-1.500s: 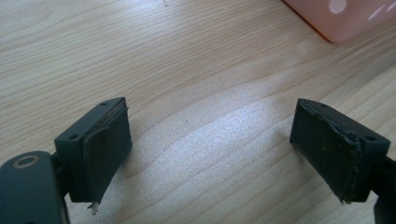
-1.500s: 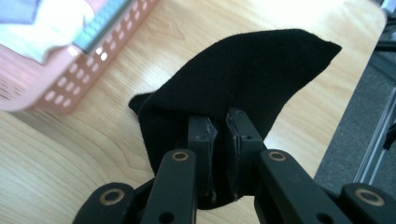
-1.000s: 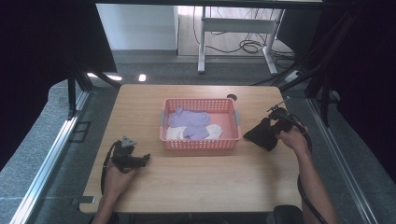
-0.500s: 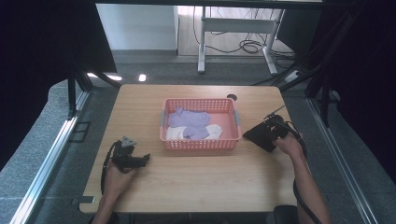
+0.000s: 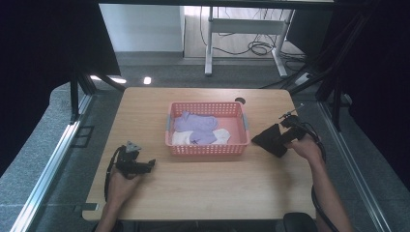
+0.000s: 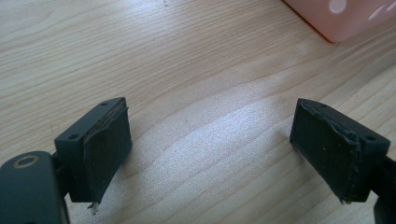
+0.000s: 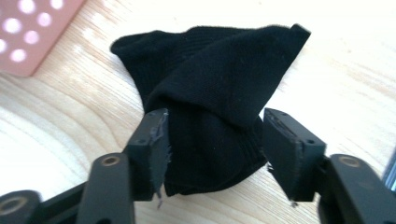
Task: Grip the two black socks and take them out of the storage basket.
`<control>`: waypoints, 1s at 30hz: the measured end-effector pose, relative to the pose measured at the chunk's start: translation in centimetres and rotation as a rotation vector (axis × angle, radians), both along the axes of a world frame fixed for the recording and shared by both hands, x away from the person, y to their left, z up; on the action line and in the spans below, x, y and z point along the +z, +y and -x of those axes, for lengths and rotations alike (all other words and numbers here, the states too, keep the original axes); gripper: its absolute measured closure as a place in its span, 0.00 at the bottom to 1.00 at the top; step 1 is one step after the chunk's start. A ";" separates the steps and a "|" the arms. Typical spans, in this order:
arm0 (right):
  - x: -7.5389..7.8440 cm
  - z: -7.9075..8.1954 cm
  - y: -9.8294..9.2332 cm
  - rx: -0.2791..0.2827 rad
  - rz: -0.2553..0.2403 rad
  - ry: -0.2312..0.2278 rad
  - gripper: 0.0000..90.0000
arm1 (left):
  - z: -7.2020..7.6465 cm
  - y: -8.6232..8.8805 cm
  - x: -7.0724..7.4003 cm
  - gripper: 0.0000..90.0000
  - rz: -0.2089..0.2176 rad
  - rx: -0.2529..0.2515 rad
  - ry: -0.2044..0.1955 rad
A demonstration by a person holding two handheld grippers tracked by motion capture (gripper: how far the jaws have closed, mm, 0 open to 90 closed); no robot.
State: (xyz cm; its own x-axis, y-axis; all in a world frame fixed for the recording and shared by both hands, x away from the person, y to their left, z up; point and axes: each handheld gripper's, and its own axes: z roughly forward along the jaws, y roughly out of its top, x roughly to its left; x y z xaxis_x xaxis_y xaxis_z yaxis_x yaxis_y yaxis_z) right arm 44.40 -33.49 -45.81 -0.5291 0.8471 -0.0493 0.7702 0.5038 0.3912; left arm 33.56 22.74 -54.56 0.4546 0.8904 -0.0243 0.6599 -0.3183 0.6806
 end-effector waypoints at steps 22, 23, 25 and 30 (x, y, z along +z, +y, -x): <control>2.0 5.0 4.1 0.151 -0.051 -0.073 0.26 | 0.0 0.0 0.0 0.14 0.005 0.004 -0.002; 2.0 5.2 4.3 0.150 -0.052 -0.074 0.26 | 0.0 0.0 0.0 0.14 0.004 0.003 -0.001; 1.8 5.5 4.8 0.164 -0.055 -0.073 0.25 | 0.0 0.0 0.0 0.14 0.000 0.001 0.000; 1.6 6.2 5.9 0.188 -0.058 -0.073 0.23 | 0.0 0.0 0.0 0.14 -0.001 0.000 0.001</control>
State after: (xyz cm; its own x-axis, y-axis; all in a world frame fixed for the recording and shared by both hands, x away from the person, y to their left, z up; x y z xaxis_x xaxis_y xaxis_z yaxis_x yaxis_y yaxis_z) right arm 38.24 -27.64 -44.24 -0.6752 0.7361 -0.0475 0.6329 0.6112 0.4752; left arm 33.55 22.74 -54.55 0.4544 0.8905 -0.0239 0.6605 -0.3187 0.6799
